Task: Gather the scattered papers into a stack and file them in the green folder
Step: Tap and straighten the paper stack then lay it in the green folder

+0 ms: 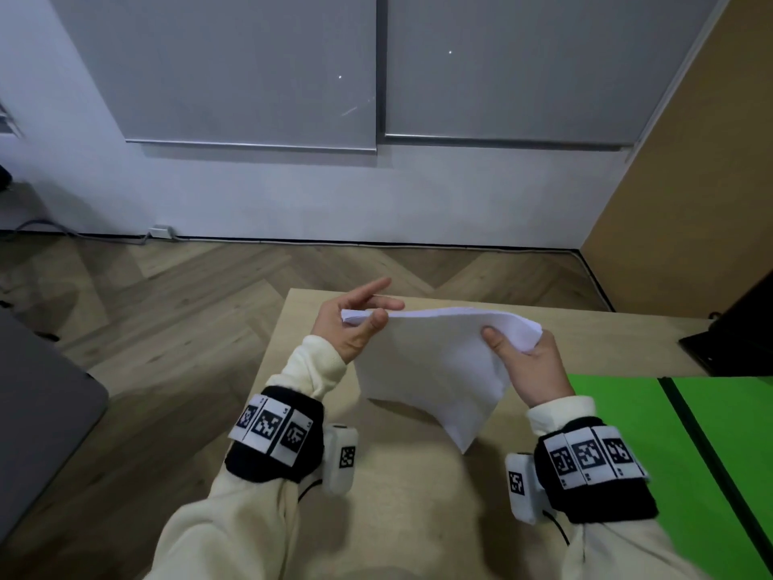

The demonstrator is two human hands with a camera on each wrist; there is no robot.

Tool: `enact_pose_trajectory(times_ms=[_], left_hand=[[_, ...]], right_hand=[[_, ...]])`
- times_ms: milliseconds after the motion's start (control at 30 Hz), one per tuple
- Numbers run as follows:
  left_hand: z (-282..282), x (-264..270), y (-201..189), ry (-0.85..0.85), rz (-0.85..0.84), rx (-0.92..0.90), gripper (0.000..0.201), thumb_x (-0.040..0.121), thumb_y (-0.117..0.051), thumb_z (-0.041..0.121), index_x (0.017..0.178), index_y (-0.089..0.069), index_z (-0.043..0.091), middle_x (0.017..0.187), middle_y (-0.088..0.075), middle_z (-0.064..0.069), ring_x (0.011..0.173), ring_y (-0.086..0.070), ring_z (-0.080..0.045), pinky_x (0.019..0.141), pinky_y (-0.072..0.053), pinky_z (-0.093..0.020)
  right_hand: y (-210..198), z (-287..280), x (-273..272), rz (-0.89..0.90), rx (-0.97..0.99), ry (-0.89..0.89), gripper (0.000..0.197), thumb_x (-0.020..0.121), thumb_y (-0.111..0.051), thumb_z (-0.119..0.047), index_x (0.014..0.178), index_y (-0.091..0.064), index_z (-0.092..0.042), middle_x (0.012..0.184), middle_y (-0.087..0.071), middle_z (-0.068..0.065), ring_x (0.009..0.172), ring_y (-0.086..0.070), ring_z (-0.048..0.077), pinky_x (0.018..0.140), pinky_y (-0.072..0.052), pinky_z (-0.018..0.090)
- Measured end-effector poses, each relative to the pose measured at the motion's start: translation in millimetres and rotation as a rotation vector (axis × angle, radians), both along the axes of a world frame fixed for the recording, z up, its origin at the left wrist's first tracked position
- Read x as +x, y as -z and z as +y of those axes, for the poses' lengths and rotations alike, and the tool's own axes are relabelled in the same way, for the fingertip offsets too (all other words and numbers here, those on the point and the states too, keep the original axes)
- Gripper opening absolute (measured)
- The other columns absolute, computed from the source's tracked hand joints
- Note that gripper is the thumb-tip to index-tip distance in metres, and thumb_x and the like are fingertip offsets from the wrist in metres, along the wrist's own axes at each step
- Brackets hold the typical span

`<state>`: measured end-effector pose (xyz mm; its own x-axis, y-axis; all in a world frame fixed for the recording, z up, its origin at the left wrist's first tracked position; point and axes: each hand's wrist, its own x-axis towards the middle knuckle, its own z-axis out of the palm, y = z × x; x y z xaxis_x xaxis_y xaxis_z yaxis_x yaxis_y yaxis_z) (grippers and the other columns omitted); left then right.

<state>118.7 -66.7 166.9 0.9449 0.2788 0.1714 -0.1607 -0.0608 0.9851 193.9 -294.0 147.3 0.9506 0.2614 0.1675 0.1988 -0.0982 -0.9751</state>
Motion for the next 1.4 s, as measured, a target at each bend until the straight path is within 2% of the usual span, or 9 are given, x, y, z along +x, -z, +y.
enact_pose_trajectory(times_ms=[333, 567, 767, 900, 967, 1067, 1167, 1267, 1400], left_hand=[[-9, -5, -12, -0.021, -0.015, 0.064, 0.079, 0.055, -0.052, 0.079, 0.103, -0.067, 0.018, 0.065, -0.070, 0.031, 0.067, -0.064, 0.016, 0.061, -0.045, 0.000], [-14, -9, 7, -0.130, 0.069, 0.041, 0.023, 0.072, -0.075, 0.000, 0.094, -0.071, -0.003, 0.078, -0.070, 0.005, 0.064, -0.064, 0.009, 0.063, -0.049, -0.009], [-13, -8, 33, -0.244, 0.160, -0.071, 0.028, 0.074, -0.072, -0.006, 0.072, -0.066, 0.020, 0.054, -0.069, 0.024, 0.056, -0.061, 0.017, 0.055, -0.048, -0.004], [-9, -5, 53, -0.293, 0.271, -0.085, 0.031, 0.073, -0.073, -0.005, 0.075, -0.063, 0.024, 0.067, -0.071, 0.014, 0.061, -0.065, 0.009, 0.063, -0.052, -0.015], [-15, -2, 72, -0.324, 0.405, -0.064, 0.025, 0.073, -0.075, 0.000, 0.073, -0.060, 0.021, 0.080, -0.067, -0.004, 0.075, -0.064, -0.010, 0.074, -0.047, -0.024], [-23, 0, 87, -0.349, 0.498, -0.064, 0.017, 0.072, -0.078, 0.010, 0.081, -0.064, 0.012, 0.092, -0.063, -0.012, 0.086, -0.057, -0.019, 0.077, -0.044, -0.028], [-24, 2, 83, -0.315, 0.550, -0.016, 0.043, 0.069, -0.079, 0.019, 0.102, -0.065, -0.005, 0.090, -0.066, -0.017, 0.079, -0.059, -0.022, 0.070, -0.047, -0.030], [-24, 2, 74, -0.301, 0.545, -0.031, 0.047, 0.068, -0.078, 0.014, 0.106, -0.061, -0.008, 0.081, -0.062, -0.010, 0.066, -0.058, -0.019, 0.053, -0.048, -0.021], [-38, 4, 73, -0.261, 0.587, -0.085, 0.026, 0.073, -0.075, 0.011, 0.092, -0.064, -0.003, 0.072, -0.063, -0.006, 0.054, -0.058, -0.013, 0.044, -0.049, -0.016]], right_hand=[[1, 6, 1, 0.026, 0.075, 0.080, 0.008, 0.075, -0.074, -0.011, 0.082, -0.072, -0.007, 0.059, -0.072, -0.015, 0.056, -0.064, -0.006, 0.057, -0.050, 0.010], [7, 6, -2, 0.030, 0.061, 0.025, 0.010, 0.077, -0.073, -0.011, 0.076, -0.071, -0.020, 0.065, -0.073, -0.018, 0.061, -0.066, -0.006, 0.062, -0.052, 0.014], [16, 16, 0, 0.082, 0.046, 0.005, 0.017, 0.075, -0.074, -0.011, 0.074, -0.069, -0.028, 0.067, -0.073, -0.020, 0.064, -0.066, -0.007, 0.063, -0.053, 0.011], [31, 18, -3, 0.152, 0.024, 0.004, 0.018, 0.074, -0.075, -0.010, 0.079, -0.070, -0.027, 0.074, -0.075, -0.014, 0.073, -0.069, -0.001, 0.069, -0.055, 0.016], [47, 18, -3, 0.228, -0.024, 0.026, 0.020, 0.074, -0.075, -0.009, 0.084, -0.067, -0.025, 0.083, -0.073, -0.008, 0.080, -0.069, 0.009, 0.079, -0.055, 0.027], [60, 18, 1, 0.333, -0.066, 0.147, 0.038, 0.072, -0.077, -0.018, 0.104, -0.062, -0.005, 0.100, -0.070, 0.014, 0.091, -0.066, 0.027, 0.089, -0.052, 0.038], [52, 11, 4, 0.323, -0.085, 0.145, 0.034, 0.077, -0.073, -0.018, 0.101, -0.064, 0.004, 0.097, -0.070, 0.016, 0.075, -0.070, 0.011, 0.069, -0.054, 0.020], [42, 0, 6, 0.324, -0.088, 0.073, 0.006, 0.082, -0.067, -0.010, 0.088, -0.065, -0.008, 0.086, -0.068, 0.006, 0.048, -0.060, -0.014, 0.050, -0.047, 0.003], [57, -26, -4, 0.472, -0.127, -0.010, 0.018, 0.080, -0.070, -0.016, 0.097, -0.066, -0.013, 0.101, -0.068, 0.004, 0.068, -0.065, -0.006, 0.071, -0.052, 0.015]])
